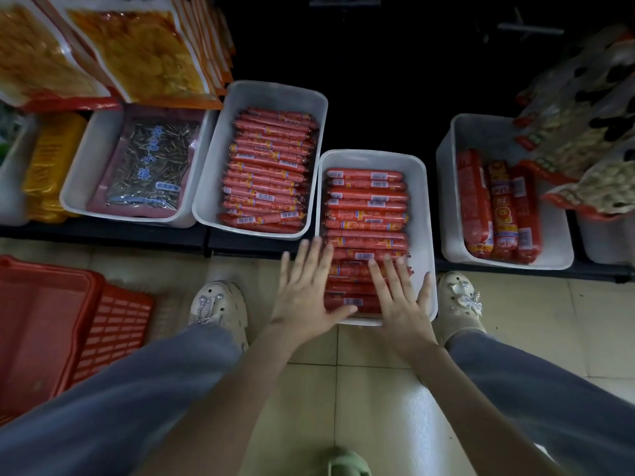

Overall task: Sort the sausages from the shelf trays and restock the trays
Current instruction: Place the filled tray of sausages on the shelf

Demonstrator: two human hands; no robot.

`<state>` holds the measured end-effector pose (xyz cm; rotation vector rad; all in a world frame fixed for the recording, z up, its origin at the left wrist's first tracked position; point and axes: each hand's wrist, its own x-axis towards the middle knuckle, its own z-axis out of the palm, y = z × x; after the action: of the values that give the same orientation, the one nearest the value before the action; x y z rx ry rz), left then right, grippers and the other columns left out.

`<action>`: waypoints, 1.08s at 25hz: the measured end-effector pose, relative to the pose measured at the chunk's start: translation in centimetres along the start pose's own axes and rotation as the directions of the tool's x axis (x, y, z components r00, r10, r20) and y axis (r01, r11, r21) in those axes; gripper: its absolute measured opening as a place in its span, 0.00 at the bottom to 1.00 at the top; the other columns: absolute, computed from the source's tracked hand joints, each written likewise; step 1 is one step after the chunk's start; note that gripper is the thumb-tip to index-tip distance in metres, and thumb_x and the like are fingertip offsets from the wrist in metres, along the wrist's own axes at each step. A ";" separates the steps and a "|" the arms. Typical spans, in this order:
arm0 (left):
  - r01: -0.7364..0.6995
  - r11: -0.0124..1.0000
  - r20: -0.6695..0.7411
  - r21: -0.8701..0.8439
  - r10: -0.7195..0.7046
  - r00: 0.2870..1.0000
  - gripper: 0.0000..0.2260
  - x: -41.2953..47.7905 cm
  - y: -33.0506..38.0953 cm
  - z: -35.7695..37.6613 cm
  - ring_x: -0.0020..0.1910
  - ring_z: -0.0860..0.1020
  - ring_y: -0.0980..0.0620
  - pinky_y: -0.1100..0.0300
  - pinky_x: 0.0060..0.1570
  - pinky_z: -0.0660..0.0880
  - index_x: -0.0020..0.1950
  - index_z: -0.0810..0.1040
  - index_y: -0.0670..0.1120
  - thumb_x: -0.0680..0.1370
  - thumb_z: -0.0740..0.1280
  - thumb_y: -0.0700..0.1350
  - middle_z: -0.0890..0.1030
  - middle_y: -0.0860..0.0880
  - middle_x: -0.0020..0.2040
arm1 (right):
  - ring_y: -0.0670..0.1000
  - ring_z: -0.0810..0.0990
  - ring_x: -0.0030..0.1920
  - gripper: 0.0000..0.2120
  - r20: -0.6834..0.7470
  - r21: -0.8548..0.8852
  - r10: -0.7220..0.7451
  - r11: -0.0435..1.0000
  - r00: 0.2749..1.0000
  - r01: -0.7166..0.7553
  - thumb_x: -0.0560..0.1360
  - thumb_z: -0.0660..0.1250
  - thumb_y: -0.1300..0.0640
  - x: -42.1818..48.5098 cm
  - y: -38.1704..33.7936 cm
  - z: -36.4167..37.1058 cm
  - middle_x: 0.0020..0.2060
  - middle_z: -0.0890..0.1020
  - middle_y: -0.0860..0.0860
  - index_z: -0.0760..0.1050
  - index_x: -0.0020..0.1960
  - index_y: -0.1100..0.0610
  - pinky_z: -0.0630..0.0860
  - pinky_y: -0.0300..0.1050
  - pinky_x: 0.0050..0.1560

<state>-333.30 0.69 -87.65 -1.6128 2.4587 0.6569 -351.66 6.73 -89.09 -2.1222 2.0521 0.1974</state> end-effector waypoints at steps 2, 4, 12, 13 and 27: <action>0.147 0.989 -0.078 -0.011 -0.147 0.986 0.41 0.8 -2.4 0.5 0.72 0.26 0.49 0.45 0.69 0.27 0.74 0.28 0.50 0.73 0.39 0.73 0.25 0.47 0.73 | 0.56 0.53 0.75 0.57 -0.022 -0.027 -0.022 0.999 1.000 0.021 0.59 0.78 0.56 0.4 0.1 0.3 0.75 0.60 0.55 0.47 0.78 0.52 0.34 0.65 0.70; 0.241 0.970 -0.224 -0.039 -0.244 0.944 0.33 2.4 -5.1 0.5 0.74 0.31 0.47 0.44 0.70 0.30 0.76 0.34 0.53 0.75 0.37 0.67 0.32 0.44 0.75 | 0.56 0.52 0.76 0.53 -0.061 -0.079 -0.162 0.984 0.985 0.157 0.59 0.71 0.66 1.2 0.3 0.8 0.74 0.61 0.54 0.48 0.78 0.49 0.40 0.68 0.70; 0.247 0.968 -0.402 0.051 -0.207 0.892 0.22 5.4 -5.7 0.3 0.49 0.80 0.38 0.43 0.57 0.74 0.66 0.75 0.41 0.78 0.54 0.49 0.81 0.37 0.46 | 0.55 0.45 0.77 0.60 0.102 -0.316 -0.296 0.896 0.950 0.313 0.58 0.73 0.71 7.3 1.6 -0.8 0.75 0.60 0.53 0.41 0.77 0.47 0.31 0.72 0.67; 0.267 0.961 -0.370 0.069 -0.223 0.902 0.22 5.3 -5.6 -0.1 0.46 0.81 0.38 0.44 0.55 0.76 0.65 0.77 0.40 0.77 0.54 0.49 0.81 0.38 0.43 | 0.54 0.39 0.76 0.57 0.122 -0.319 -0.284 0.896 0.951 0.309 0.63 0.71 0.69 8.3 1.6 -1.6 0.76 0.54 0.52 0.37 0.76 0.45 0.24 0.70 0.63; 0.204 0.979 -0.203 0.010 -0.198 0.959 0.33 6.1 1.2 -1.0 0.76 0.38 0.43 0.46 0.72 0.33 0.74 0.30 0.55 0.83 0.54 0.44 0.37 0.42 0.77 | 0.55 0.38 0.76 0.46 -0.098 -0.089 0.201 0.974 0.975 -0.209 0.74 0.66 0.47 6.5 8.4 -3.9 0.77 0.44 0.52 0.36 0.77 0.50 0.22 0.59 0.65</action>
<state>-336.83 -4.43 -88.42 -1.9721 2.3746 0.4439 -359.97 -0.69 -87.08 -2.0036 2.3607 0.2426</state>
